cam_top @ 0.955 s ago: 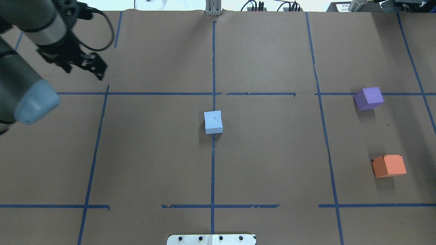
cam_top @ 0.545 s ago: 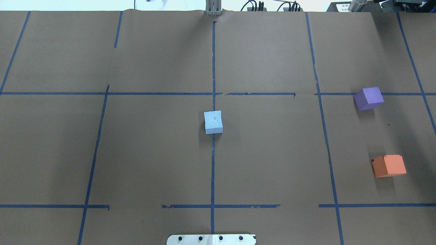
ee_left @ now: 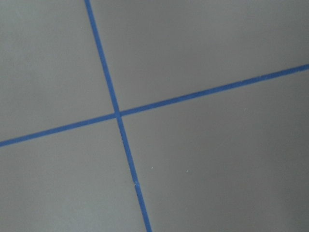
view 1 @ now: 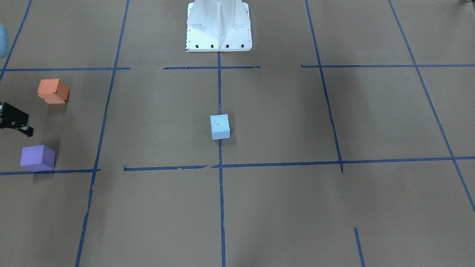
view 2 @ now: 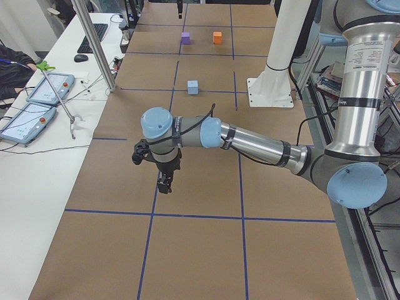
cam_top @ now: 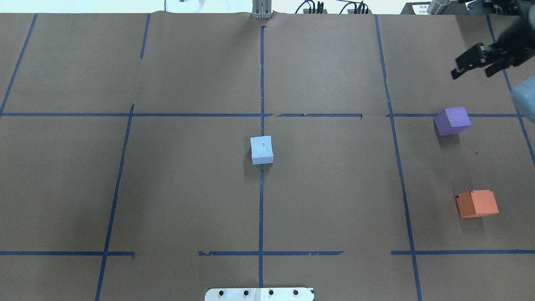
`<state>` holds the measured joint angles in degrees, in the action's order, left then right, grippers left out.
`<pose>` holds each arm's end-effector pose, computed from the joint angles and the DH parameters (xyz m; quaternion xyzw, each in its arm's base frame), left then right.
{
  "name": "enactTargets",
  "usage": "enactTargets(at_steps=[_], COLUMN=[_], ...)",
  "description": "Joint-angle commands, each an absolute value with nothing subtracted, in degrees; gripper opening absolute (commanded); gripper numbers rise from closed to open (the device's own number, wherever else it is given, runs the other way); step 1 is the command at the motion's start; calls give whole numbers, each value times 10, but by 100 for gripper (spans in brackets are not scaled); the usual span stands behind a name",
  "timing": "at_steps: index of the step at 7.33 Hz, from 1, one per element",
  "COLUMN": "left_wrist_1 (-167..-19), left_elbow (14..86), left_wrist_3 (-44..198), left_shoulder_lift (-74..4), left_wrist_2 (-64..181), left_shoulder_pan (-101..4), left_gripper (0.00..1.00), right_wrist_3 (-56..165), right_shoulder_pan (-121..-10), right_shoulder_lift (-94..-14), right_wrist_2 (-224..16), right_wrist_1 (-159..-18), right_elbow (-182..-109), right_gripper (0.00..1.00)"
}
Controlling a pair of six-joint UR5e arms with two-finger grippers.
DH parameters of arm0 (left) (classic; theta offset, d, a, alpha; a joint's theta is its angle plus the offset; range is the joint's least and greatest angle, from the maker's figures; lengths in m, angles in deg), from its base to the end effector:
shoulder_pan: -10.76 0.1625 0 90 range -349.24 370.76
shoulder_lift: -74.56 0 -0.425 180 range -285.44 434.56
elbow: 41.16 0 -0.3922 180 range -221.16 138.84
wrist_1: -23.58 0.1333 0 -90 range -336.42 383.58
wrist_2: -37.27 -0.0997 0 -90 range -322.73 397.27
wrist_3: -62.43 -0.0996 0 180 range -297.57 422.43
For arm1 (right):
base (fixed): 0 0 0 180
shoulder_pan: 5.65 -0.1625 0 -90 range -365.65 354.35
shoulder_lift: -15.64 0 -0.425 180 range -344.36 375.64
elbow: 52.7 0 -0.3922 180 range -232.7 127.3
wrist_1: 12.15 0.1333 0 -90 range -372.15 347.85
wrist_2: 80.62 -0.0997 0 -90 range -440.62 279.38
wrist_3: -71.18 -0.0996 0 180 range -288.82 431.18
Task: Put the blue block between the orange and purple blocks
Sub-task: 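Reach the right gripper over to the light blue cube and grasp it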
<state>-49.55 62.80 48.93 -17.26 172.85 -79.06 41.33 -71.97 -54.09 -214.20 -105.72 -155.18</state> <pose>-0.0606 -0.4895 0.5522 0.0362 0.3857 0.1061 0.9158 -0.1815 -0.5748 0.3634 0.0471 -0.4261 -0.0450 0.9023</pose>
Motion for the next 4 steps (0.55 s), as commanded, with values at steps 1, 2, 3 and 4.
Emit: enactTargets(at_steps=[1,2,3,4], left_wrist_1=[-497,-497,-497,-498], left_elbow=[632,632,632,632], left_wrist_3=[486,487,487,487], left_shoulder_lift=[-161,-162,-162,-162], left_wrist_2=[1731,1731,1731,1731], left_shoulder_pan=[-794,-794,-793,-793], left_gripper=[100,100,100,100], right_wrist_3=[248,176,114,85], right_shoulder_pan=[-582,-531,-487,-442], right_shoulder_lift=[-411,-358,-290,-236], right_wrist_2=[-2073,-2036,-2013,-1971], right_wrist_1=[-1121,-1121,-1121,-1121], right_elbow=[-1552,-1530,-1480,-1430], right_gripper=[100,100,100,100])
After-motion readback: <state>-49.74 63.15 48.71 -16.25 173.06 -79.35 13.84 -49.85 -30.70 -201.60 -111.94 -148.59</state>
